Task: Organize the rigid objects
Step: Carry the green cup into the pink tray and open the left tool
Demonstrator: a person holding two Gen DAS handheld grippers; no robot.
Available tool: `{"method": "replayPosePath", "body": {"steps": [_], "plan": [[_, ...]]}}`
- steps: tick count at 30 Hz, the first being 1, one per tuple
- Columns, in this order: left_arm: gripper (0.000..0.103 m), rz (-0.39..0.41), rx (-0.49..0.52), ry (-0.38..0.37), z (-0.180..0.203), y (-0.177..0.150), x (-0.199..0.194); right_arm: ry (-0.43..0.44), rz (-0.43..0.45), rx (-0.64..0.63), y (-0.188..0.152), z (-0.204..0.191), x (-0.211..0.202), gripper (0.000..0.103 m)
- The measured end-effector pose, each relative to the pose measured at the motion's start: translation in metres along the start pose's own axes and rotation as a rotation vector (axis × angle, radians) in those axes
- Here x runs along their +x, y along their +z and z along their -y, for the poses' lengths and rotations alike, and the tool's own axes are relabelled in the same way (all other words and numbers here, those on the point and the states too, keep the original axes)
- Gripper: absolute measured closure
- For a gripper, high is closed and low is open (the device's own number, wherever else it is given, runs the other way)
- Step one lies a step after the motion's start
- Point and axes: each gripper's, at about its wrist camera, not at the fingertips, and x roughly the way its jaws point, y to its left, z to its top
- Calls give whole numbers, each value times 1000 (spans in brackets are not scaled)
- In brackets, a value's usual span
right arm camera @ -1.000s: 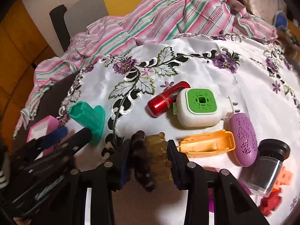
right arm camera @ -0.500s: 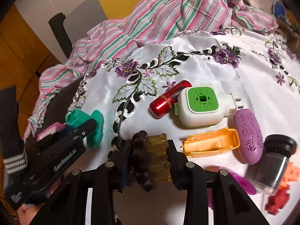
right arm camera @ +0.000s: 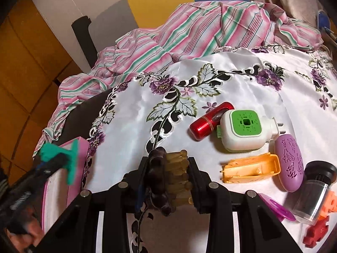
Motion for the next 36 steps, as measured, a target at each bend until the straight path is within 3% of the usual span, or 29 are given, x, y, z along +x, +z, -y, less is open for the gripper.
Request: {"method": "replayPosePath", "body": {"steps": [5, 14, 26, 28, 33, 36], "plan": [[68, 5, -17, 59, -40, -6, -12, -3, 9, -35, -4, -7, -1, 67], [68, -57, -110, 143, -118, -17, 0, 78, -17, -32, -11, -17, 4, 67], [68, -100, -89, 251, -155, -7, 31, 96, -23, -22, -12, -17, 8, 67], [61, -104, -88, 279, -158, -6, 31, 93, -24, -20, -12, -16, 8, 67], [60, -78, -164, 258, -166, -7, 13, 94, -17, -12, -11, -15, 6, 67], [60, -31, -223, 206, -165, -15, -9, 94, -14, -16, -10, -16, 6, 67]]}}
